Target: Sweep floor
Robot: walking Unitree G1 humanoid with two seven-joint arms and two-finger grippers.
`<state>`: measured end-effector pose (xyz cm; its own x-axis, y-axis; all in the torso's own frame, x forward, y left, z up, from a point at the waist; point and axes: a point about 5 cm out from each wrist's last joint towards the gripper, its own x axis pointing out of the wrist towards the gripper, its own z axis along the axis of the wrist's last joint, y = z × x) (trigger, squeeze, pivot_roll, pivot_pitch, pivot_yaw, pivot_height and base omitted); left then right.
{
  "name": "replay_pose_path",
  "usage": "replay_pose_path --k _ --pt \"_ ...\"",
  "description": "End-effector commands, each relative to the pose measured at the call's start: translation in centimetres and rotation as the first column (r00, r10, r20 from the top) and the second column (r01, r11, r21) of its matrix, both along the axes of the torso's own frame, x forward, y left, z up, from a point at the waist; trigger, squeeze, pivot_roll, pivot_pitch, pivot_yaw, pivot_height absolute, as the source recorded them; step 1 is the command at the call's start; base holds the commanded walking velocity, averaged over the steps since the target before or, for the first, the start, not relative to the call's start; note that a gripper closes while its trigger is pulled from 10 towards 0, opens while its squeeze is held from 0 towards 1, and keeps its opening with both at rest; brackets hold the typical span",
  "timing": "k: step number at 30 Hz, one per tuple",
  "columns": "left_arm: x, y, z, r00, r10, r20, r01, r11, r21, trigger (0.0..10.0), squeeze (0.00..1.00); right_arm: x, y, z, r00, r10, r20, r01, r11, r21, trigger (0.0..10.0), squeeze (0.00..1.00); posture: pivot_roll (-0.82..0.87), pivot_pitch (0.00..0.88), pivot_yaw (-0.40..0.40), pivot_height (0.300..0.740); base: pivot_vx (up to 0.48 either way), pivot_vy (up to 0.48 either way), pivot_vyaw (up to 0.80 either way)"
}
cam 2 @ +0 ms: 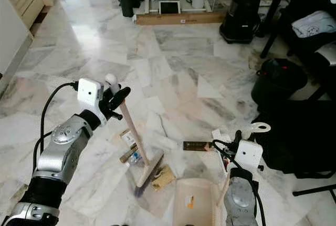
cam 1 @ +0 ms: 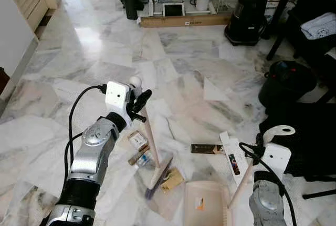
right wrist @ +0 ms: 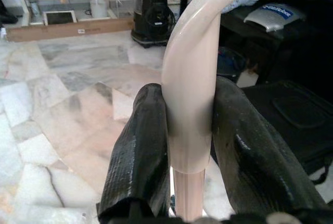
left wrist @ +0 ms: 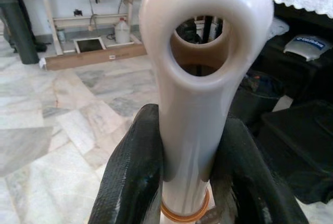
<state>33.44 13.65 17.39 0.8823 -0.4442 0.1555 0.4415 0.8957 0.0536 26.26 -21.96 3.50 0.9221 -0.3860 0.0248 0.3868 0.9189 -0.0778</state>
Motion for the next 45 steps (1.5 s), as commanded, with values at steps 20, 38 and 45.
replay_pose_path --k 20,38,45 --pt "-0.1 0.4 1.5 0.996 0.012 0.094 -0.015 0.999 0.033 10.0 0.0 0.6 0.1 -0.5 1.0 0.03 -0.005 -0.03 0.997 -0.074 10.0 0.0 0.14 0.126 0.025 0.74 0.0 0.0 0.0" --pt "-0.6 0.6 -1.7 1.0 -0.009 -0.01 0.01 0.995 0.102 10.0 0.0 -1.7 1.4 -3.9 0.989 0.011 -0.151 -0.01 1.0 0.007 10.0 0.0 0.13 0.134 0.03 0.74 0.0 0.0 0.0" --pt "-1.3 0.8 -4.1 0.997 0.029 -0.067 -0.022 0.995 0.102 10.0 0.0 -2.1 0.8 -3.9 0.99 -0.013 -0.14 0.014 1.0 0.005 10.0 0.0 0.11 0.133 0.015 0.74 0.0 0.0 0.0"
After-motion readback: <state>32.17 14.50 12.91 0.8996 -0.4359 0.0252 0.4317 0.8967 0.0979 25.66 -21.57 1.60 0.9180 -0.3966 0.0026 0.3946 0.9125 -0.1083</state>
